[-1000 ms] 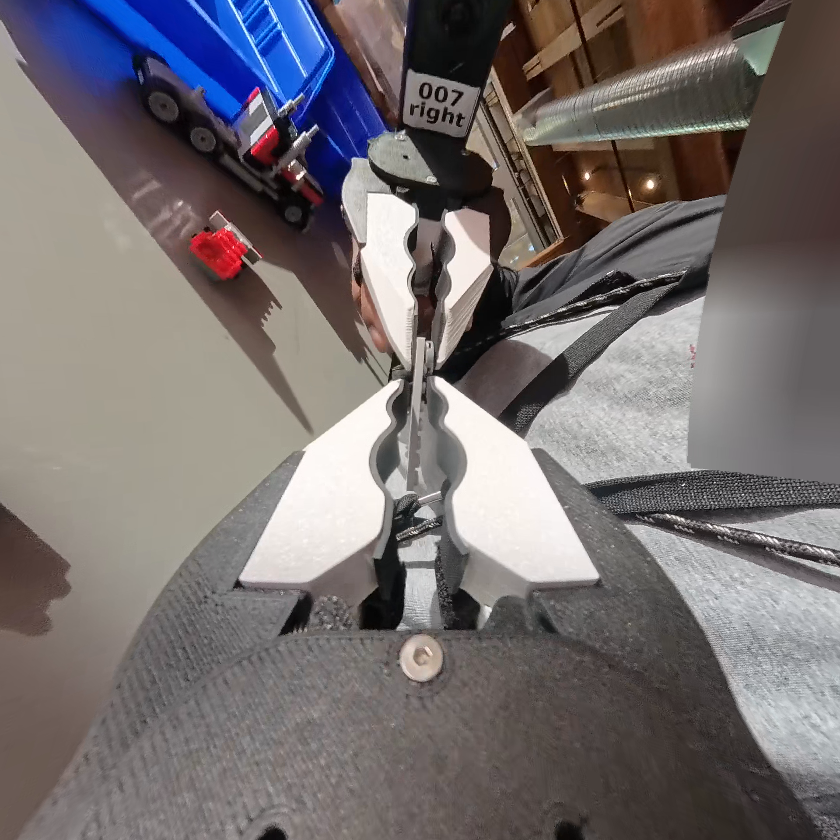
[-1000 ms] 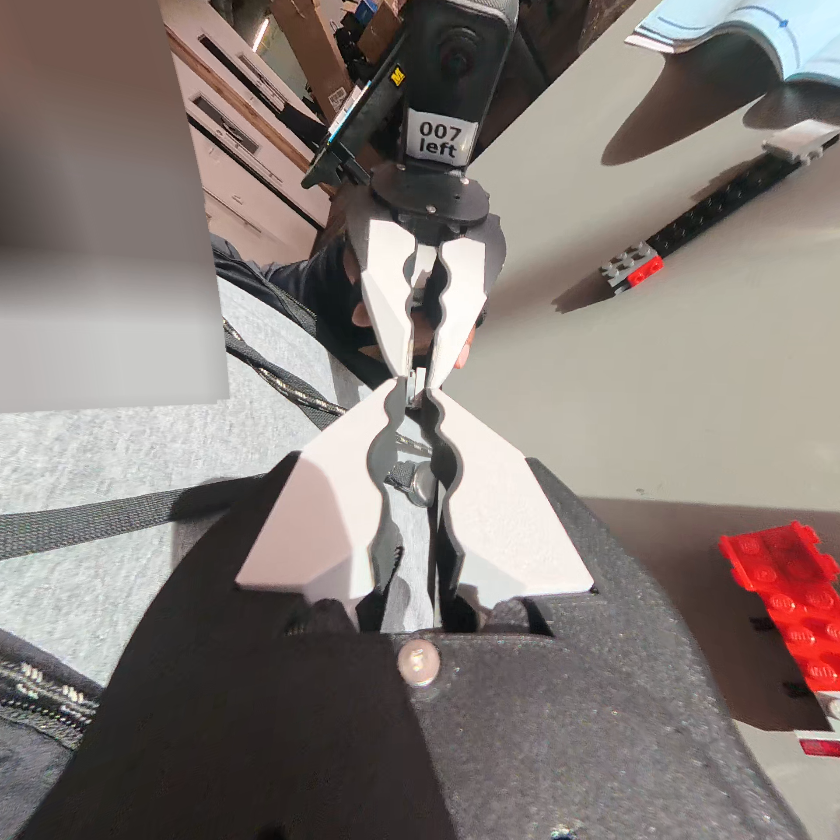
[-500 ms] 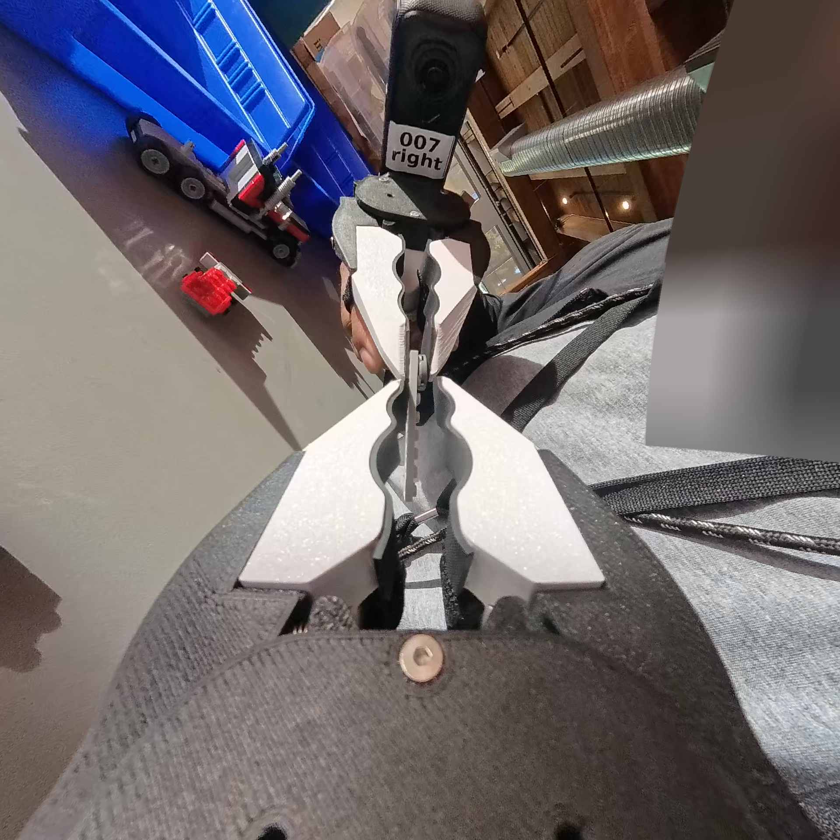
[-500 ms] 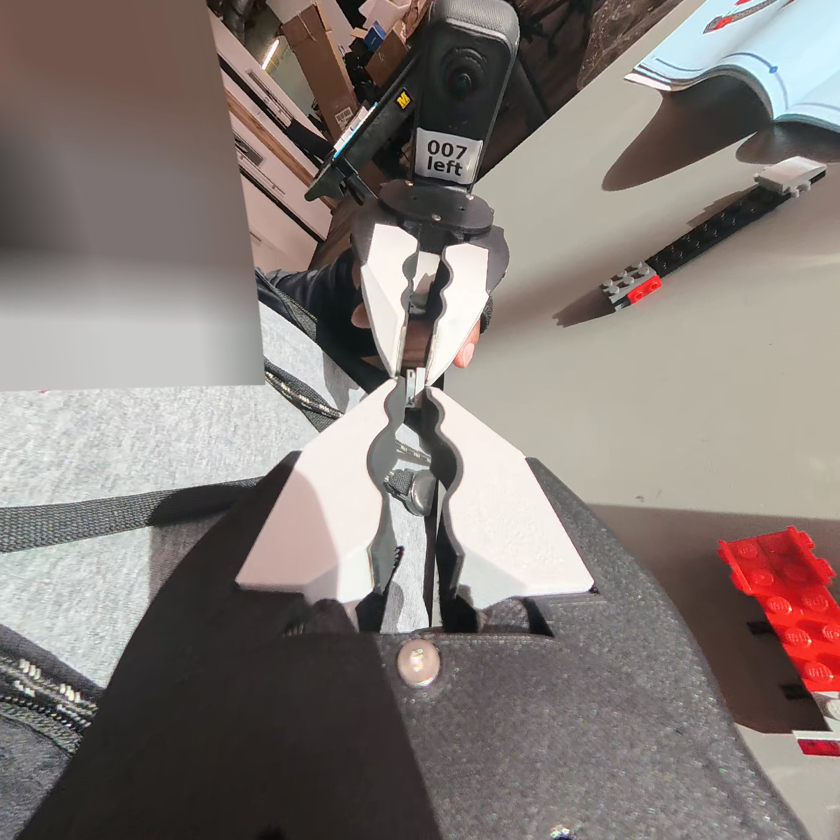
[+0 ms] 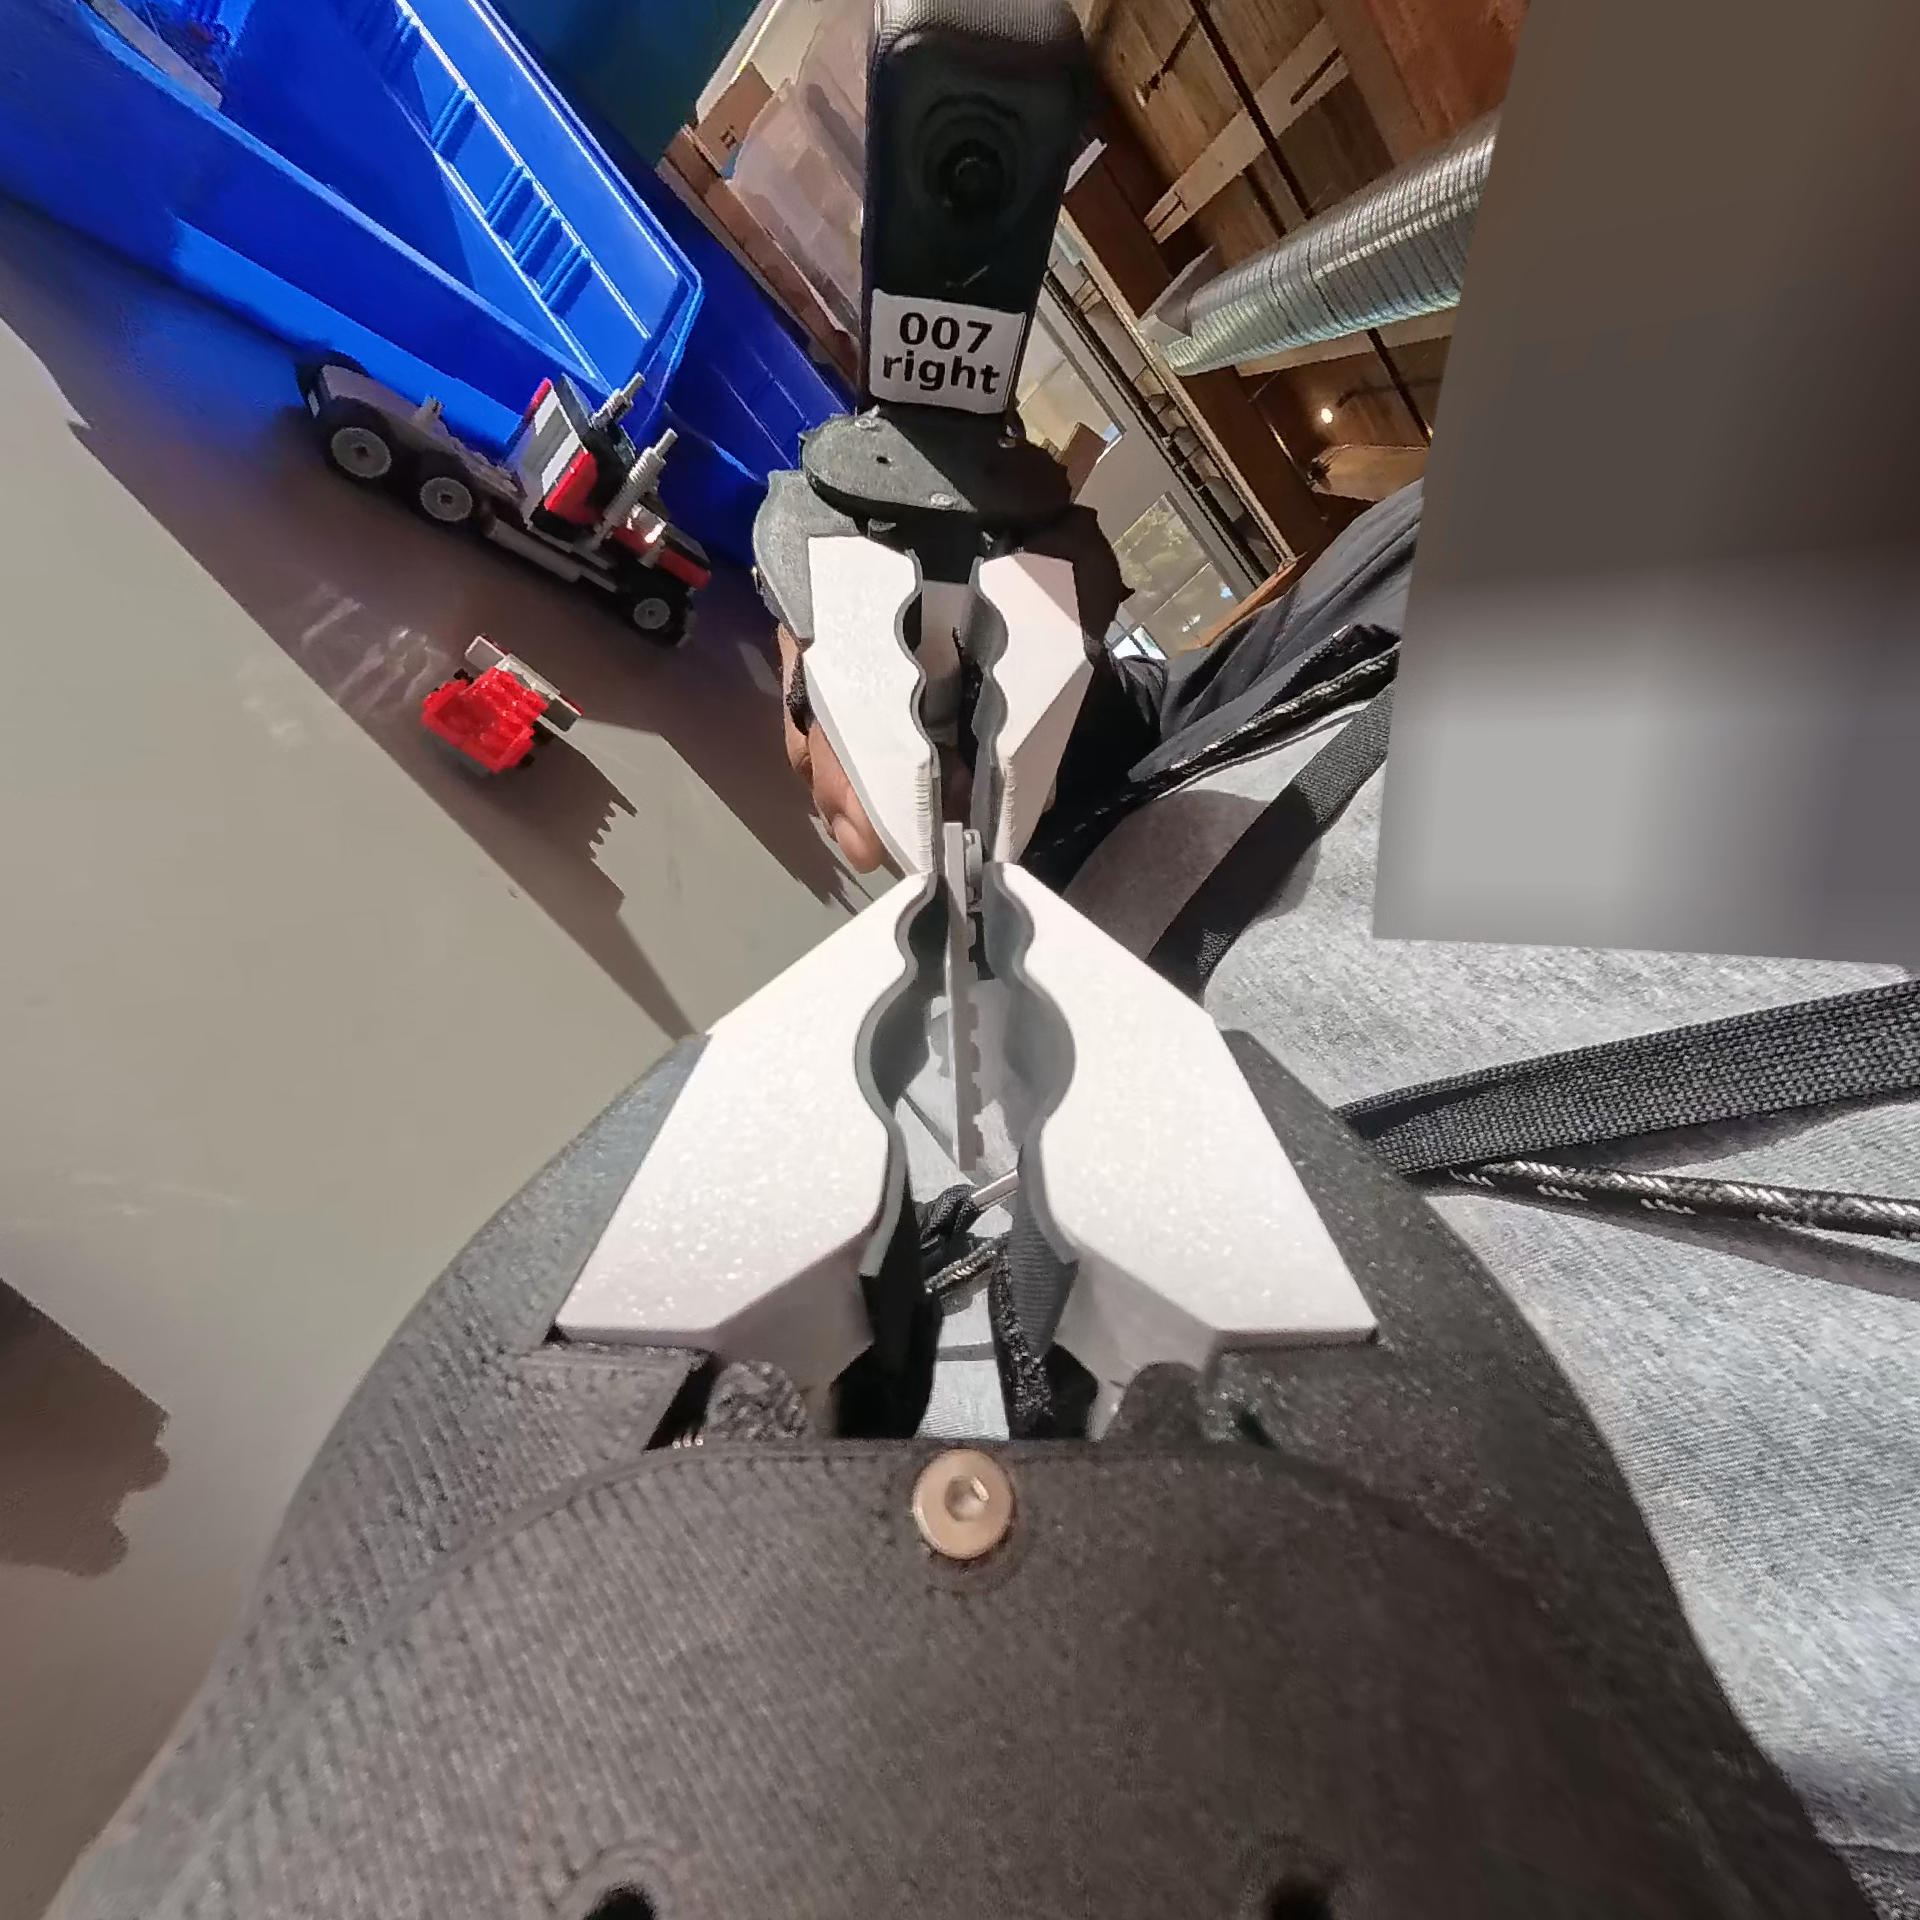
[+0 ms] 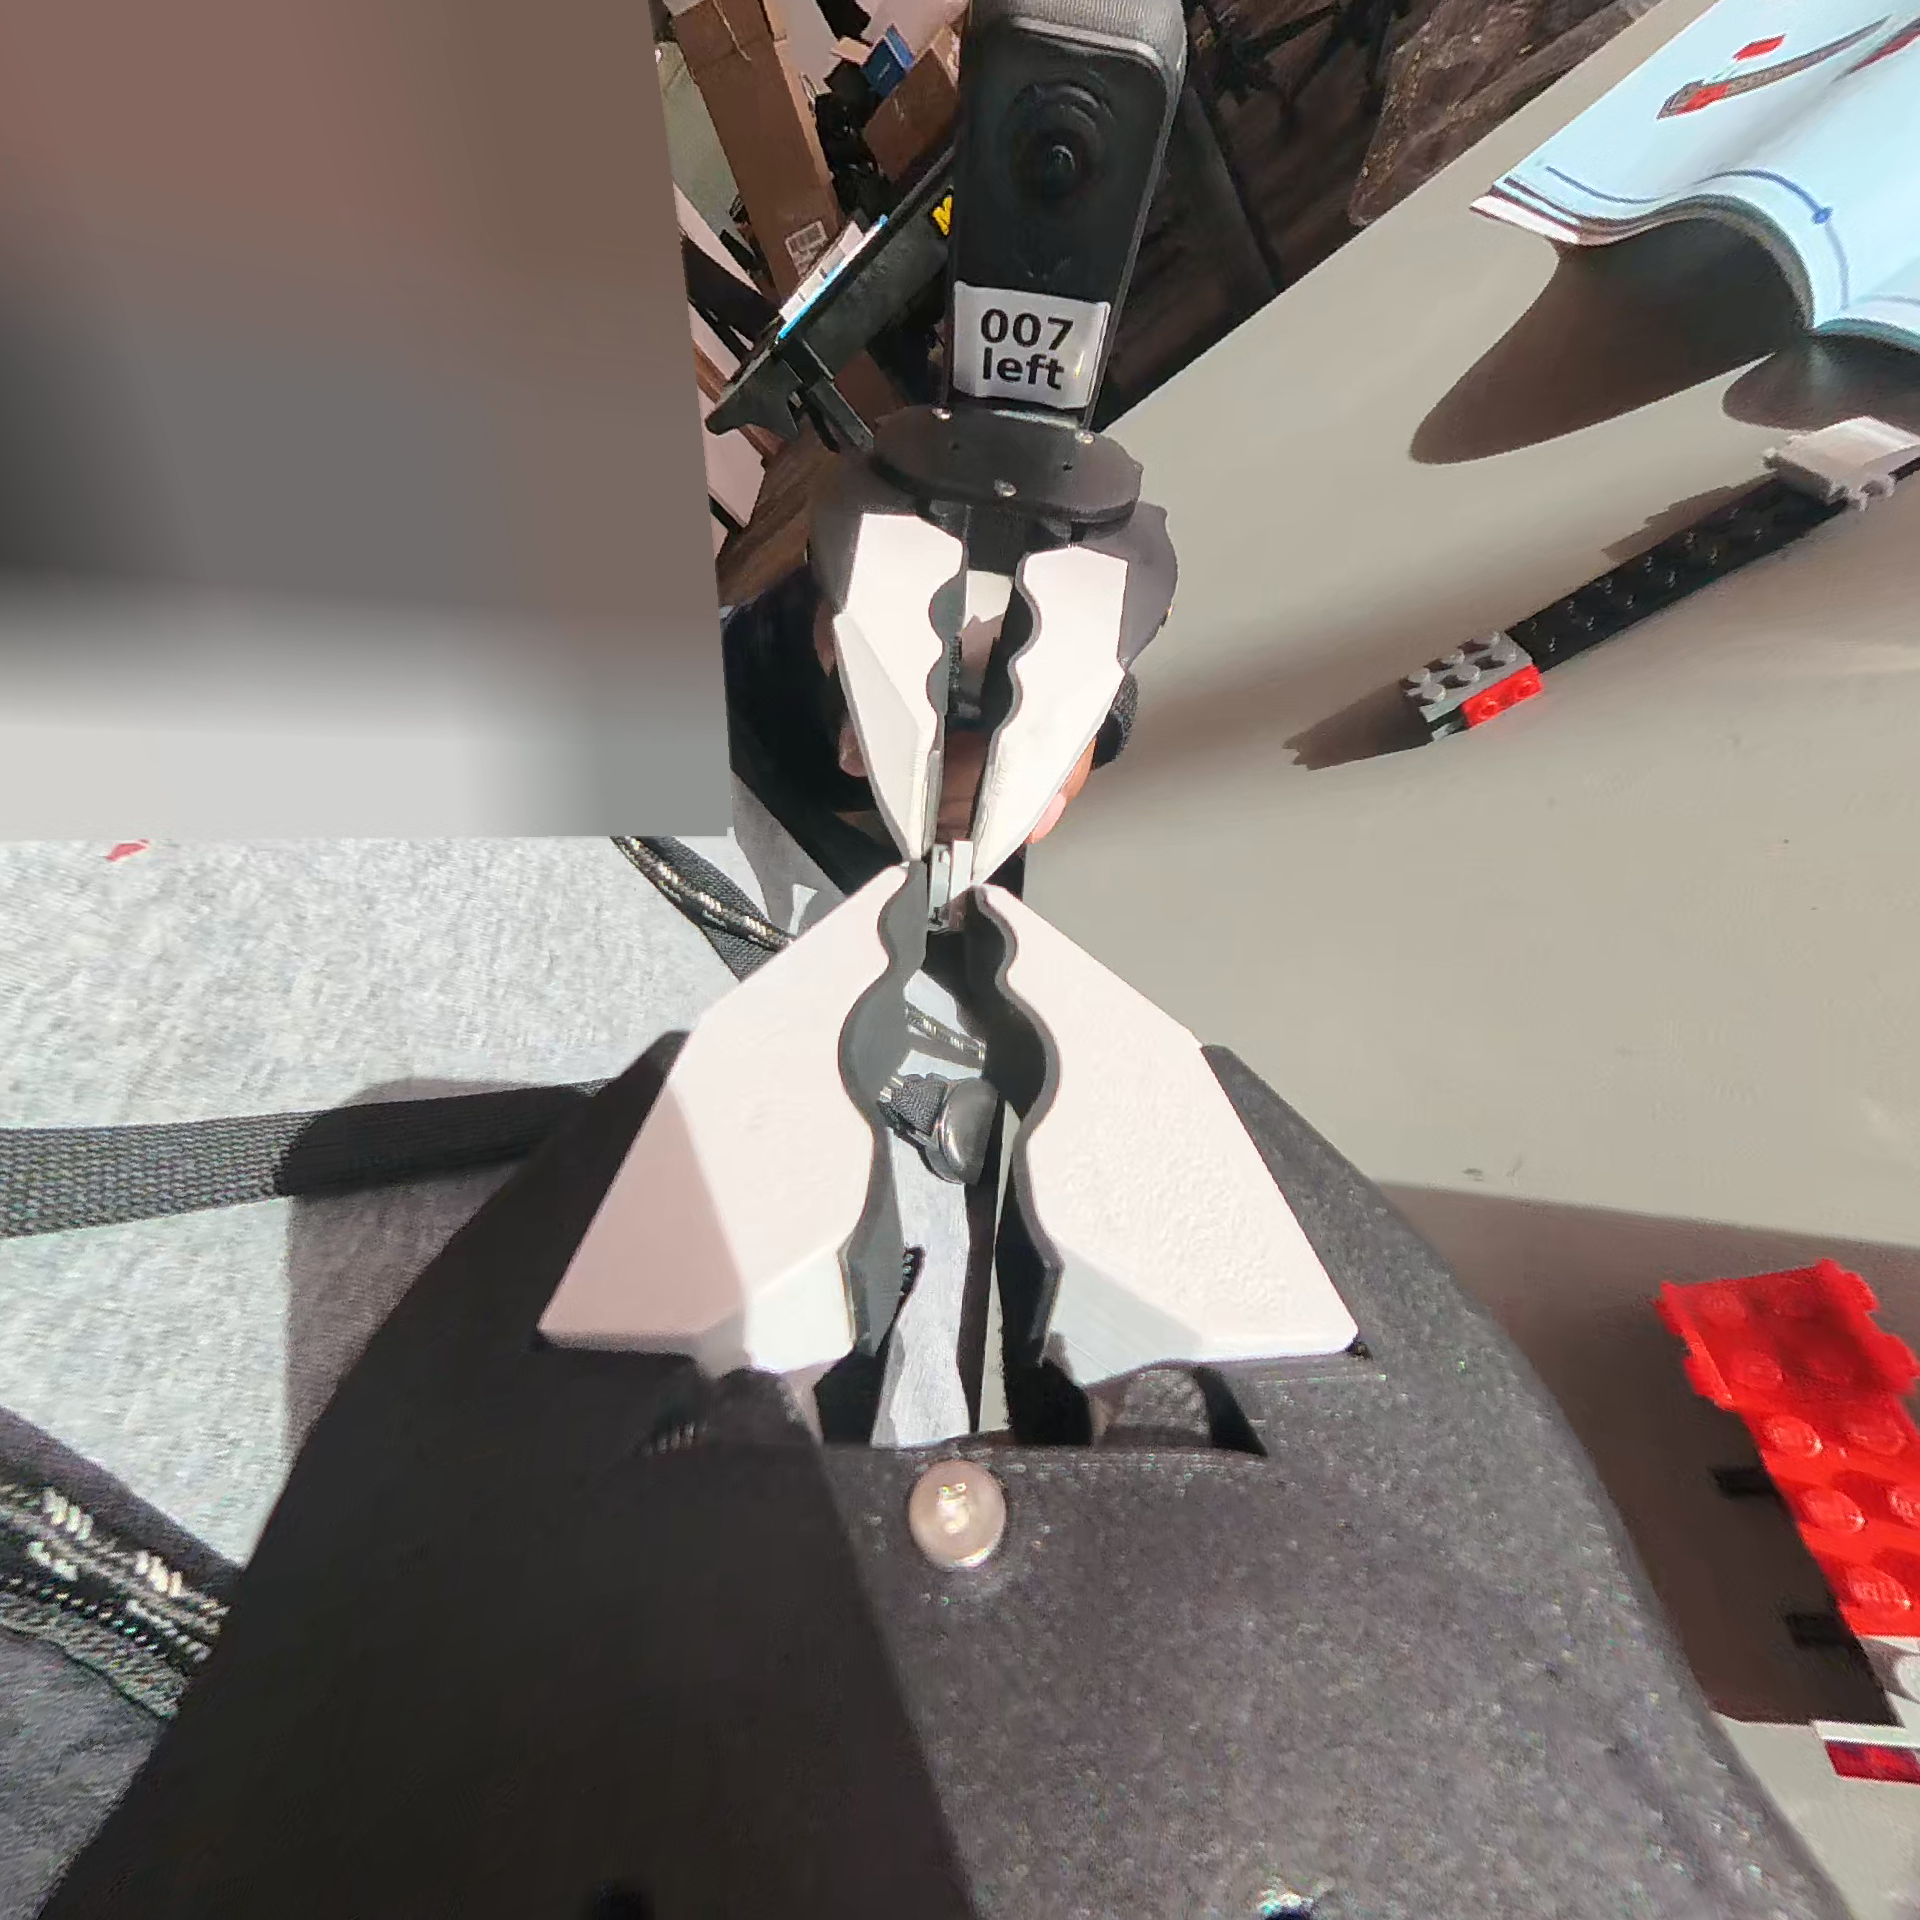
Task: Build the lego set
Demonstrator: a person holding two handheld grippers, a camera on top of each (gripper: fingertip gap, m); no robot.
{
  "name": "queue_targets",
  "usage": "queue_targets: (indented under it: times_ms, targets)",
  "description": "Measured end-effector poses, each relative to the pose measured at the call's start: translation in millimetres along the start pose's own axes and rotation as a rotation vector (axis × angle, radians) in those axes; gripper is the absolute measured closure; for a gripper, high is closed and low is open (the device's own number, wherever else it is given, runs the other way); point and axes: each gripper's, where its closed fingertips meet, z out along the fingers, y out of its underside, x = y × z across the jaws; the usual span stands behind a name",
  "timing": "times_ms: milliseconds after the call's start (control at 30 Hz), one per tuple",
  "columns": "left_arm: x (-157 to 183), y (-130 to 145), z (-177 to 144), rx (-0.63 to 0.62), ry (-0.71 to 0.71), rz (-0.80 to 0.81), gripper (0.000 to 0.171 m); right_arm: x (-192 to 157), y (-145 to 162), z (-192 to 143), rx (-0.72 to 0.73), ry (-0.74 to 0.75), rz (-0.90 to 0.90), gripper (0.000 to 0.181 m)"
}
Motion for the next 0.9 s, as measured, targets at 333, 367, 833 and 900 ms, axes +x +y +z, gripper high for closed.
queue_targets:
  times_ms: [333,367,833,900]
  targets:
    - [0.1,1.6,-0.7,0.002,-0.015,0.035,0.165,-0.3,0.7,1.0,0.004,-0.003,0.012,0.173]
    - [-1.3,0.2,-1.2,0.011,-0.022,0.034,0.165,1.5,-1.1,0.8,0.015,0.012,0.006,0.173]
    - [1.9,-6.0,-4.5,0.055,-0.042,0.133,0.165,-0.4,-12.5,-3.0,0.136,0.016,-0.002,0.174]
    - [2.4,-5.3,-3.6,0.051,-0.047,0.14,0.165,-1.3,-11.1,-3.4,0.133,0.017,-0.016,0.174]
